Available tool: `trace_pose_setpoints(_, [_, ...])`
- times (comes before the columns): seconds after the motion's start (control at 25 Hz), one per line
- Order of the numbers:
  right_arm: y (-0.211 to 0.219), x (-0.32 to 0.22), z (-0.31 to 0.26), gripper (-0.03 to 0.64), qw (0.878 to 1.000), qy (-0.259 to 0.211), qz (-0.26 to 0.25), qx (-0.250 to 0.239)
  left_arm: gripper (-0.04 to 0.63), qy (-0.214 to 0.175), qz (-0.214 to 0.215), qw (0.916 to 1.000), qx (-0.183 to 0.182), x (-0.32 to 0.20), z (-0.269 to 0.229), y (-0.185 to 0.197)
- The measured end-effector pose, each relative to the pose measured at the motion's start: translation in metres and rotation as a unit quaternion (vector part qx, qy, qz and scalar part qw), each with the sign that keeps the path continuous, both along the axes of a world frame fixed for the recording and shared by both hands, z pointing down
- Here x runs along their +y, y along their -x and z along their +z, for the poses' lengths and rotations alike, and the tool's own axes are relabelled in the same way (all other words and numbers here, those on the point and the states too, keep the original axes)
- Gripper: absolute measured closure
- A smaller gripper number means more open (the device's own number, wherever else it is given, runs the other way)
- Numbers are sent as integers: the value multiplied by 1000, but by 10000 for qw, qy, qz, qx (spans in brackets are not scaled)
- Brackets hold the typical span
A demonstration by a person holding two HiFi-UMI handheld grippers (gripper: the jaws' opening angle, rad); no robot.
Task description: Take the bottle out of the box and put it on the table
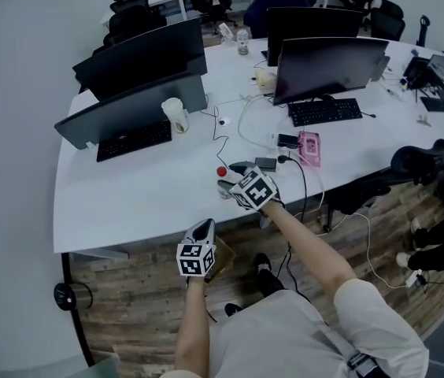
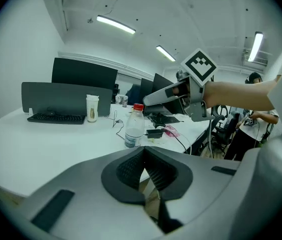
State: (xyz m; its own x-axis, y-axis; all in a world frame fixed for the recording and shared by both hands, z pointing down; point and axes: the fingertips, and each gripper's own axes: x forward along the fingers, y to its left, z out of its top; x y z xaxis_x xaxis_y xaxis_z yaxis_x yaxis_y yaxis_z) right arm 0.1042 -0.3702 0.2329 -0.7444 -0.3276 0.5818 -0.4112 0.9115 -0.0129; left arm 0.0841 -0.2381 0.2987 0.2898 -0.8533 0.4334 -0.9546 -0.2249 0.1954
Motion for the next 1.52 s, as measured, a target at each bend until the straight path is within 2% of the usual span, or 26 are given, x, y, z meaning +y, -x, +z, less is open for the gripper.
trace_pose_setpoints(0.16, [-28,56,8,356,9981,275,468,-307,580,-35,54,10000,-7,35,-2,-2])
trace_pose_setpoints(0.36, [-46,137,32,356,9911,606,971,-685,580,-141,-172,9997,37,82,-4,4])
trace_pose_setpoints(0.64, [-73,225,69,356,9820,674,1505,-925,580,-278,-530,9982,48,156,0,10])
trace_pose_setpoints(0.8, [-85,265,77,357,9741,723,1731,-1261,580,-288,-484,9984,-79,192,11,9])
trace_pose_setpoints(0.92, [-94,284,76,359,9737,642,1730,-1336,580,-307,-385,9987,-117,210,13,2])
trace_pose_setpoints(1.12, [-99,304,79,405,9760,525,1682,-1280,580,-294,-286,9990,-160,230,19,-9])
trace_pose_setpoints(1.52, [-90,309,71,514,9783,216,1636,-1256,580,-667,-107,9974,-264,215,-12,-18])
